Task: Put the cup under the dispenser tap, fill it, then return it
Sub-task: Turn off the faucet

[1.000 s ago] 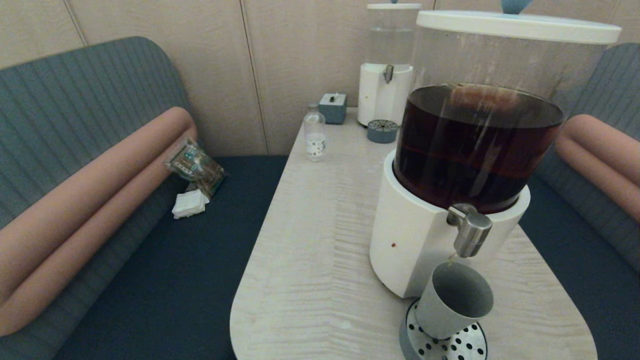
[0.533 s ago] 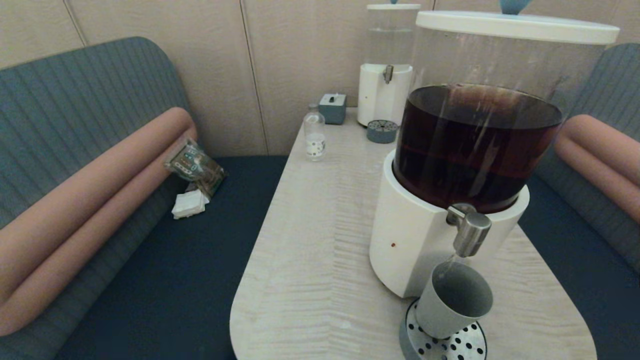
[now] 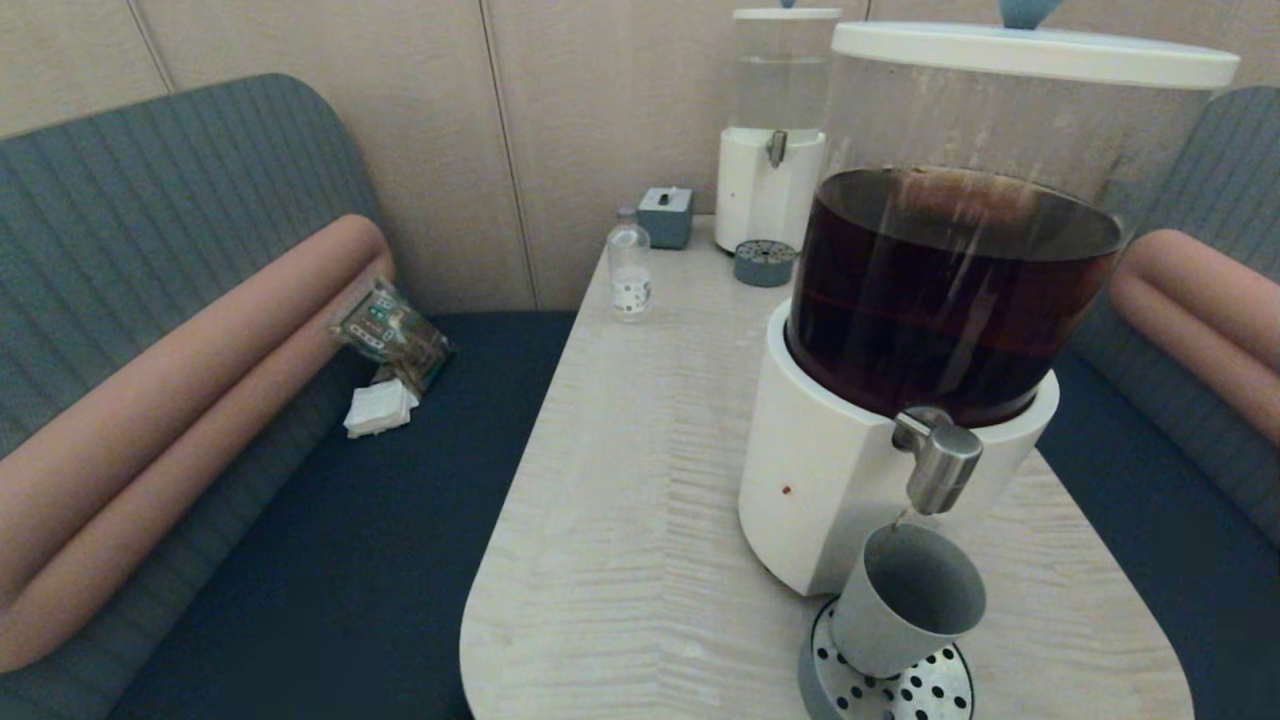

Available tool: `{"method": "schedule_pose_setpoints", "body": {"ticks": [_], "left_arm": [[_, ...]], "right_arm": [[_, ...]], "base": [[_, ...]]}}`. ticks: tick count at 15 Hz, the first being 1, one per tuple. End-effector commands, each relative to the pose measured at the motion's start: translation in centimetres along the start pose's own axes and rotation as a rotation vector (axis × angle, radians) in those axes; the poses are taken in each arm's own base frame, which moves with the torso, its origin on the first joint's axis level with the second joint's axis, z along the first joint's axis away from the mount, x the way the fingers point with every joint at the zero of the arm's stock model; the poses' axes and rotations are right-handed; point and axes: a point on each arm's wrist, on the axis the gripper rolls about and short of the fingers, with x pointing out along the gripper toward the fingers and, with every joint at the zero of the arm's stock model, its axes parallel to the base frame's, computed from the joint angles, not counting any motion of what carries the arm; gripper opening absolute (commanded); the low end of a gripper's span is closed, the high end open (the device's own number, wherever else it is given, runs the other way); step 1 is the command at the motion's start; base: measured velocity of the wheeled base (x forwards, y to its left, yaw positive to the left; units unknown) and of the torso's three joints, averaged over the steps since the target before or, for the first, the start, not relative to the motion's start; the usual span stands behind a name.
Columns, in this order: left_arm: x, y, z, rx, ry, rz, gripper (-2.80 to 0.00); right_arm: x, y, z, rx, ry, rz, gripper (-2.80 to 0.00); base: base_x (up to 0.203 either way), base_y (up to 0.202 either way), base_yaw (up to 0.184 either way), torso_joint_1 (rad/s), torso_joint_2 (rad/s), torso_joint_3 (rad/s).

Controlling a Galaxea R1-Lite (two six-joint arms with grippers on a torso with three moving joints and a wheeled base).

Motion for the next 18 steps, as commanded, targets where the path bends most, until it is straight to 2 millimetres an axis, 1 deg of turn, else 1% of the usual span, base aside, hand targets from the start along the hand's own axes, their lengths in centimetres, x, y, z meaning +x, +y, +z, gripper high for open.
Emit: {"method": "schedule_pose_setpoints", "body": {"ticks": [1,3,8,9,14,16,18], "left_arm": [[0.0,0.0,0.0,0.000,0.001,0.000,-2.80],[0.0,0.0,0.0,0.000,0.003,0.000,-2.80],[0.0,0.0,0.0,0.000,0.001,0.000,-2.80],[0.0,0.0,0.0,0.000,0.001,0.000,-2.80],[0.0,0.0,0.0,0.000,0.002,0.000,-2.80],[0.0,0.0,0.0,0.000,0.001,0.000,-2.80],[0.0,0.0,0.0,0.000,0.001,0.000,-2.80]], "right_arm": [[-1.0,0.2,-1.0,-0.007,-0.038,-0.003,-2.80],[-1.6,0.5,-2.3,-0.011,-0.046,-0.004,-2.80],[-0.8,1.5,-6.9,-0.050,0.017,-0.021,-2.80],[-0.8,1.7,-7.5,-0.045,0.049,-0.013,-2.80],[-0.9,1.9,-8.3,-0.039,0.128,0.014,-2.80],[-1.0,2.0,-9.0,-0.031,0.198,0.031,-2.80],[-1.0,2.1,-9.2,-0.020,0.211,0.042,-2.80]], "base": [[0.000,0.000,0.000,0.000,0.00,0.000],[0.000,0.000,0.000,0.000,0.00,0.000],[0.000,0.000,0.000,0.000,0.00,0.000],[0.000,0.000,0.000,0.000,0.00,0.000],[0.000,0.000,0.000,0.000,0.00,0.000],[0.000,0.000,0.000,0.000,0.00,0.000],[0.000,0.000,0.000,0.000,0.00,0.000]]}}
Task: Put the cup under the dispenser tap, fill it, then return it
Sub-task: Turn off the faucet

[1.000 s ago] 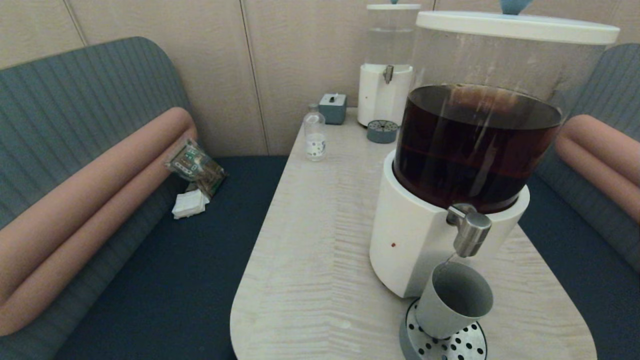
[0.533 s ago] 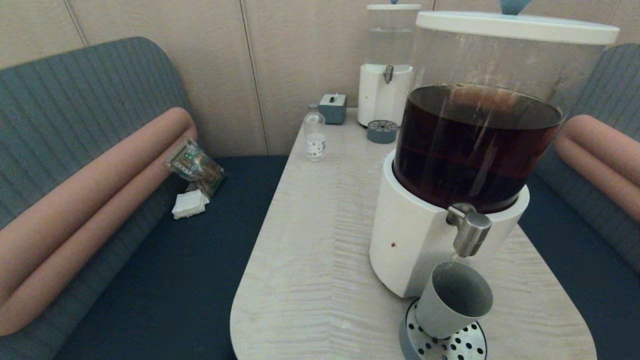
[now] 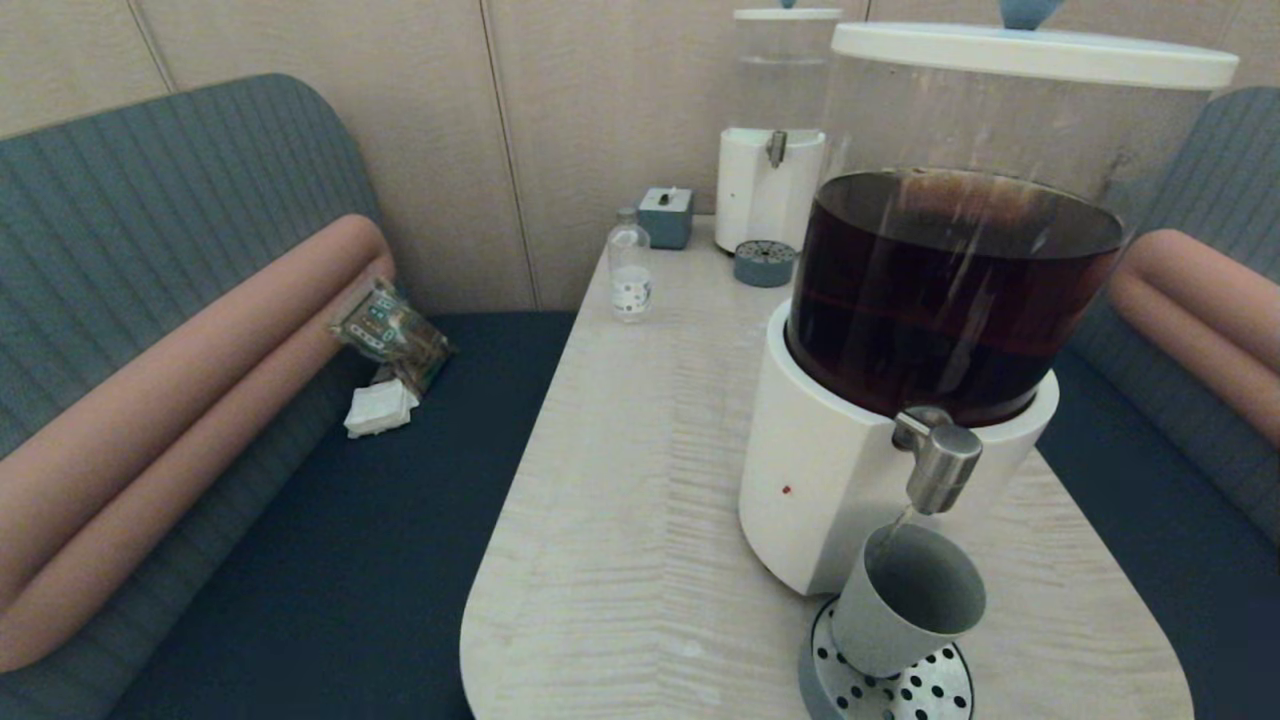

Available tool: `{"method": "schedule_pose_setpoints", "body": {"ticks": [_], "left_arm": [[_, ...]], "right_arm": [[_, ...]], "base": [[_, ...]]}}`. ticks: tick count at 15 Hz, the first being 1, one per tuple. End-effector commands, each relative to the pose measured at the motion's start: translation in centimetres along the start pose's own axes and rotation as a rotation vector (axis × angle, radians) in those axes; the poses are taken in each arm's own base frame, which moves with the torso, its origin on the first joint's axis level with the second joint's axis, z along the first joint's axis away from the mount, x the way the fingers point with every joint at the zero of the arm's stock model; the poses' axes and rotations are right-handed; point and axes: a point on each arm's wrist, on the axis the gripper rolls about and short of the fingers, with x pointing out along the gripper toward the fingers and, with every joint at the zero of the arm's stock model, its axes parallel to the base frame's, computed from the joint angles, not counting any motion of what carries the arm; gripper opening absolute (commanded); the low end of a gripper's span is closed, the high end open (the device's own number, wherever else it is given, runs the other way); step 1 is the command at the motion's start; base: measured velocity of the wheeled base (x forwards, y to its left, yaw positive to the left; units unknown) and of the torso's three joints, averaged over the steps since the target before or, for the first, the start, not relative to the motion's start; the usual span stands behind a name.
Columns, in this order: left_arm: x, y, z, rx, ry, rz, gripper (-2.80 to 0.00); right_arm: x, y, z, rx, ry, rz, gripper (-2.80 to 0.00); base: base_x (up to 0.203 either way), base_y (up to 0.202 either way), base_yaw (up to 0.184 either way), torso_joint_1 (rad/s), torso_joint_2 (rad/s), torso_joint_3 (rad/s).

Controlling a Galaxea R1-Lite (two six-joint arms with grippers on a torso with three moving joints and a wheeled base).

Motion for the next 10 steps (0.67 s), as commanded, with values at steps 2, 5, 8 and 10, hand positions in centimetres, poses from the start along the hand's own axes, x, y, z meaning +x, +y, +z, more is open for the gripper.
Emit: {"method": "schedule_pose_setpoints", "body": {"ticks": [2,5,8,10], "left_arm": [[0.01,0.00,0.01,0.000,0.001,0.000,-2.80],[0.01,0.00,0.00,0.000,0.002,0.000,-2.80],[0.01,0.00,0.01,0.000,0.001,0.000,-2.80],[0.01,0.00,0.01,0.000,0.001,0.000,-2.80]], "right_arm": [[0.03,0.08,-0.30,-0.001,0.006,0.002,-2.80],[0.02,0.07,-0.26,-0.001,0.004,0.001,-2.80],[0.03,0.14,-0.31,0.002,0.007,0.027,-2.80],[0.03,0.24,-0.44,0.032,0.011,0.061,-2.80]], "base": [[0.000,0.000,0.000,0.000,0.00,0.000],[0.000,0.000,0.000,0.000,0.00,0.000],[0.000,0.000,0.000,0.000,0.00,0.000],[0.000,0.000,0.000,0.000,0.00,0.000]]}}
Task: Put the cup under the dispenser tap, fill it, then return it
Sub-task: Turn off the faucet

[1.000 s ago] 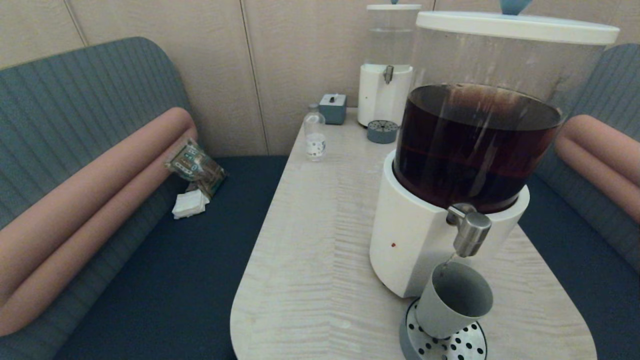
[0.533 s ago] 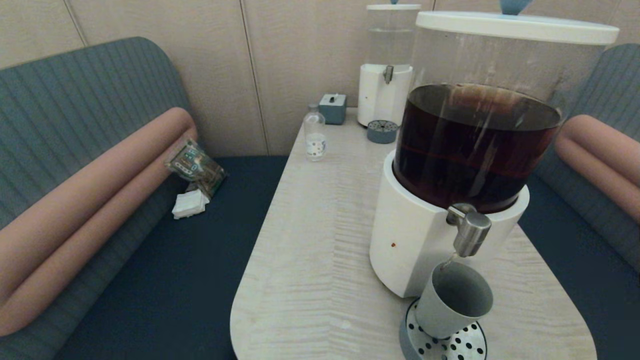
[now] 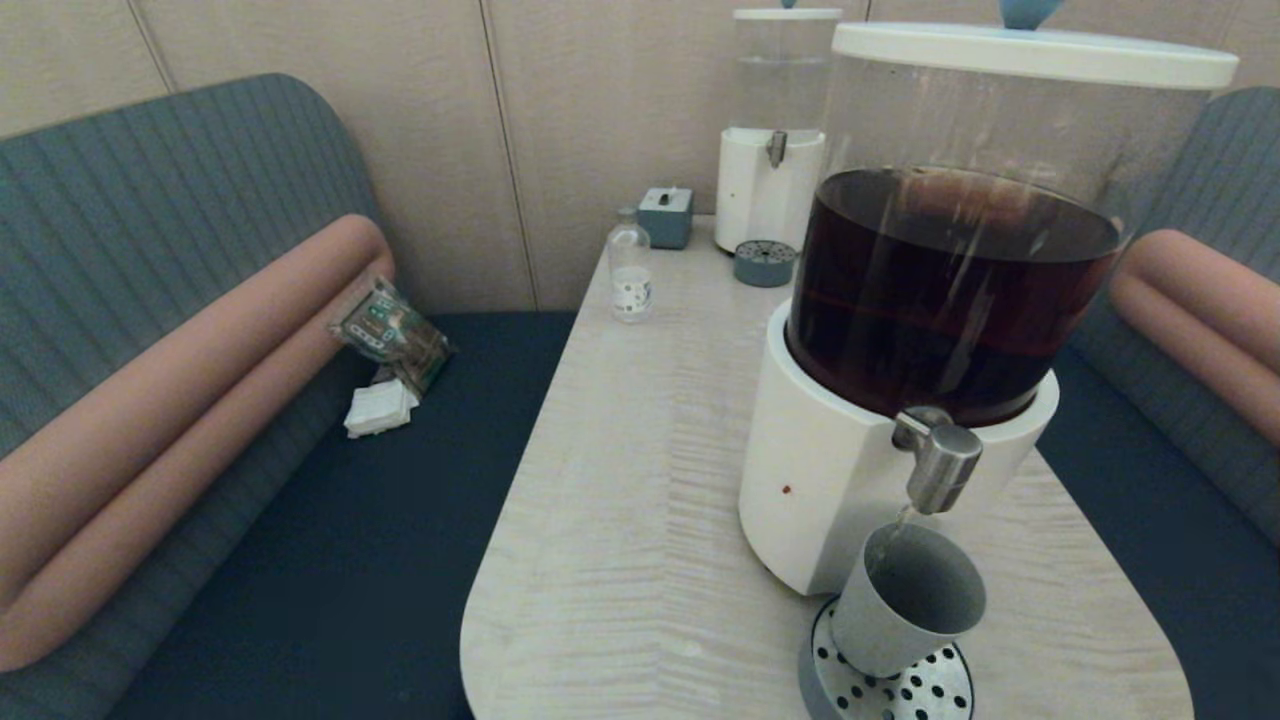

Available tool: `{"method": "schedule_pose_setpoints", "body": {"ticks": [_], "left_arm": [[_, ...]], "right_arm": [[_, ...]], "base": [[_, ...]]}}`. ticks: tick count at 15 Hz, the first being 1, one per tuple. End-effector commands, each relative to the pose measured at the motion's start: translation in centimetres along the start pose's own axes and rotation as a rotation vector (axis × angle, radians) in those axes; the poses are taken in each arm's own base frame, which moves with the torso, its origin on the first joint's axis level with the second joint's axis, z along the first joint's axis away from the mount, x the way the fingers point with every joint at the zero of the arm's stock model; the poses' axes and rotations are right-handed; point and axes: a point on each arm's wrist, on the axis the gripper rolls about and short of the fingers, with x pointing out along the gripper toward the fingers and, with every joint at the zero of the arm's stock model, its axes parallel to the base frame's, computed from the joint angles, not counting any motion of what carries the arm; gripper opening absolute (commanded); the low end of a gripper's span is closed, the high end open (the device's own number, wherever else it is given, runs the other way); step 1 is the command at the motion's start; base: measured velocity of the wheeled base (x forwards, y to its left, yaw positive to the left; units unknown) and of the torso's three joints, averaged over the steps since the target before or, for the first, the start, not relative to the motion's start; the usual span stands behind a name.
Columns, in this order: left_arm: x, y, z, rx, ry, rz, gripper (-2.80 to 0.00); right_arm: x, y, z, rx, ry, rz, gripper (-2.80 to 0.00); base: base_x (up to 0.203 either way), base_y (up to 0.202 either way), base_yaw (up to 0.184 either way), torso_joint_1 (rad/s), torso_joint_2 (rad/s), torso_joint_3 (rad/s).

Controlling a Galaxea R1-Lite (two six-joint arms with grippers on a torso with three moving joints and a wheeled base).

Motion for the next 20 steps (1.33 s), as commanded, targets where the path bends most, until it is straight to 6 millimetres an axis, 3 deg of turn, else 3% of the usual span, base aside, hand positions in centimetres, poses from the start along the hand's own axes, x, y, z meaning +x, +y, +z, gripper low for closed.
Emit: {"method": "schedule_pose_setpoints", "body": {"ticks": [1,4,20], "left_arm": [[0.01,0.00,0.00,0.000,0.002,0.000,-2.80],[0.01,0.00,0.01,0.000,0.001,0.000,-2.80],[0.00,0.00,0.07,0.026,-0.002,-0.001,-2.80]], "right_arm": [[0.03,0.13,-0.60,0.022,0.036,0.008,-2.80],[0.03,0.17,-0.84,0.090,0.063,0.003,-2.80],[0.02,0.16,-0.83,0.108,0.064,0.002,-2.80]], "base": [[0.000,0.000,0.000,0.000,0.00,0.000],[0.000,0.000,0.000,0.000,0.00,0.000],[0.000,0.000,0.000,0.000,0.00,0.000]]}}
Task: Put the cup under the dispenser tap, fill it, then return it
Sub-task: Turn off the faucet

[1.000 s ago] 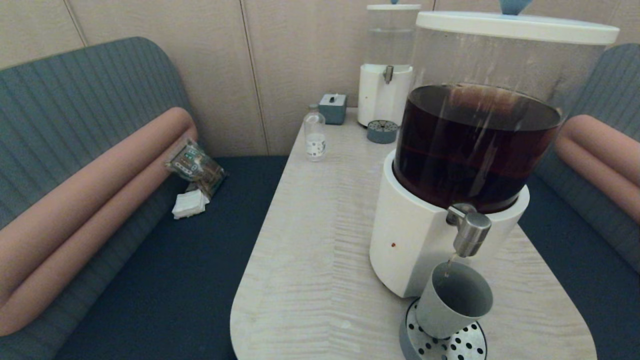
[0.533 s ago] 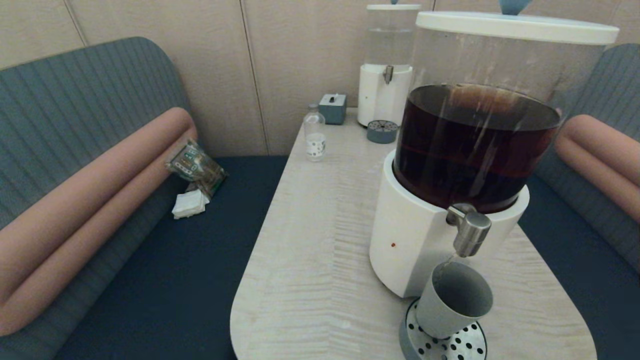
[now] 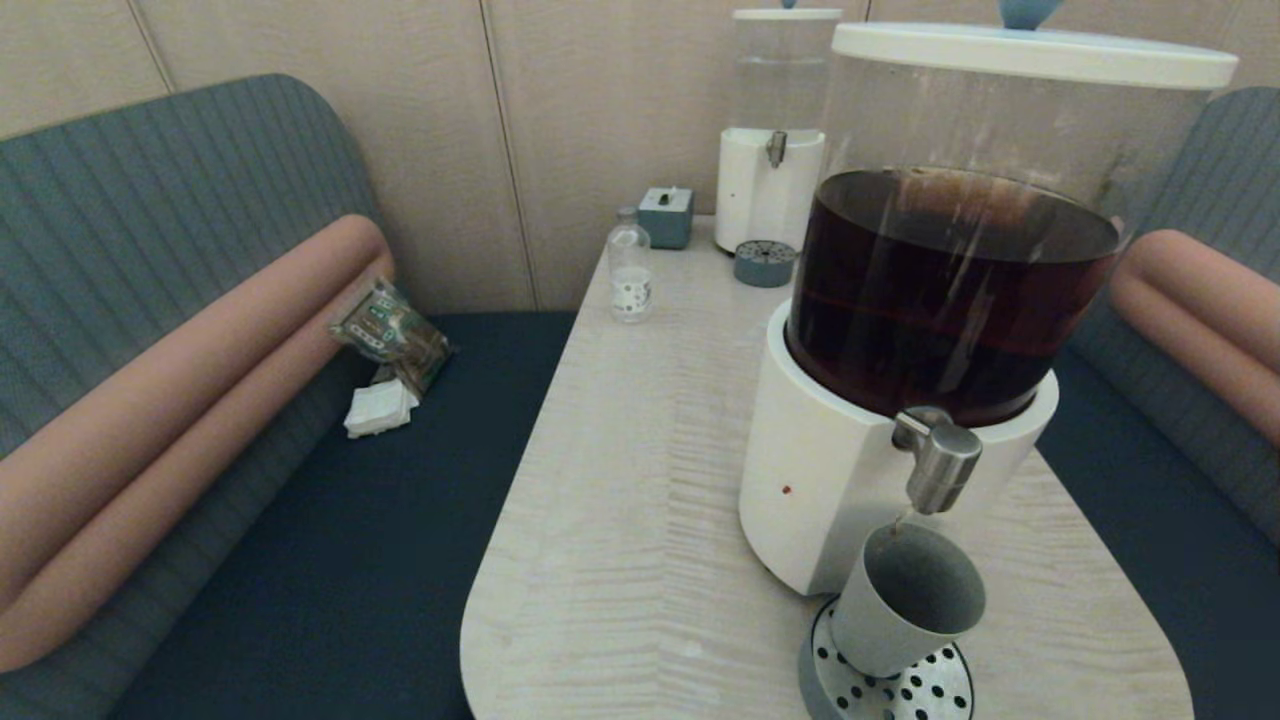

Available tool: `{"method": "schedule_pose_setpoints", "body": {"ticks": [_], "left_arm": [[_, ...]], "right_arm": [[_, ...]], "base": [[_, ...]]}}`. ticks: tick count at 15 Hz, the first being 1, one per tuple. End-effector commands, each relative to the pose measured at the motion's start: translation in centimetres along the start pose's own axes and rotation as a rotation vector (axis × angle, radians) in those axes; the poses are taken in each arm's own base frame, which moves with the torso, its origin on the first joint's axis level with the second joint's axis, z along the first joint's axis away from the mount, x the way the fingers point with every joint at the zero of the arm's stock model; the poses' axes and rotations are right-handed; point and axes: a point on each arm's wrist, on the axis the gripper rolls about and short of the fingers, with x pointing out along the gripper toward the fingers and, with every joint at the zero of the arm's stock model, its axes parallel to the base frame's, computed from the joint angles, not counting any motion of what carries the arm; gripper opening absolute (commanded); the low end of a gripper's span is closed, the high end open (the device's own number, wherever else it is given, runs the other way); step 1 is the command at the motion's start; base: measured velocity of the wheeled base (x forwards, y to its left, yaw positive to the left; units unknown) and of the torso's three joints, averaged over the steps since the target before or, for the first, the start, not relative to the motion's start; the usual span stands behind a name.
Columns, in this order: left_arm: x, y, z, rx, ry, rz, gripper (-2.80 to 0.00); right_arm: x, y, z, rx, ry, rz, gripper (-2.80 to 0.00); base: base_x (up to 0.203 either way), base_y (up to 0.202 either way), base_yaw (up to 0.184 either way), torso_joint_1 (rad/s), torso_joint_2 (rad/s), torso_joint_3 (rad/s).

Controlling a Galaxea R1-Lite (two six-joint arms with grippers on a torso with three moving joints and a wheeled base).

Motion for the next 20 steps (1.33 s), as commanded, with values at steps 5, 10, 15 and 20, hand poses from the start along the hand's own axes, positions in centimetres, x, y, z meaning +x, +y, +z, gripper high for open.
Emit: {"method": "schedule_pose_setpoints", "body": {"ticks": [5,10,15,20], "left_arm": [[-1.6,0.1,5.5,-0.002,-0.130,-0.031,-2.80],[-0.3,0.7,21.9,-0.019,-0.217,-0.097,-2.80],[6.7,0.6,32.4,-0.056,-0.122,-0.436,-2.80],[14.6,-0.8,33.7,-0.140,0.055,-0.730,-2.80]], "right_arm": [[0.1,0.0,-0.3,-0.001,0.006,0.001,-2.80],[0.1,0.0,-0.3,-0.001,0.006,0.001,-2.80],[0.1,0.0,-0.3,-0.001,0.006,0.001,-2.80],[0.0,0.0,-0.3,-0.001,0.005,0.001,-2.80]], "base": [[0.000,0.000,0.000,0.000,0.00,0.000],[0.000,0.000,0.000,0.000,0.00,0.000],[0.000,0.000,0.000,0.000,0.00,0.000],[0.000,0.000,0.000,0.000,0.00,0.000]]}}
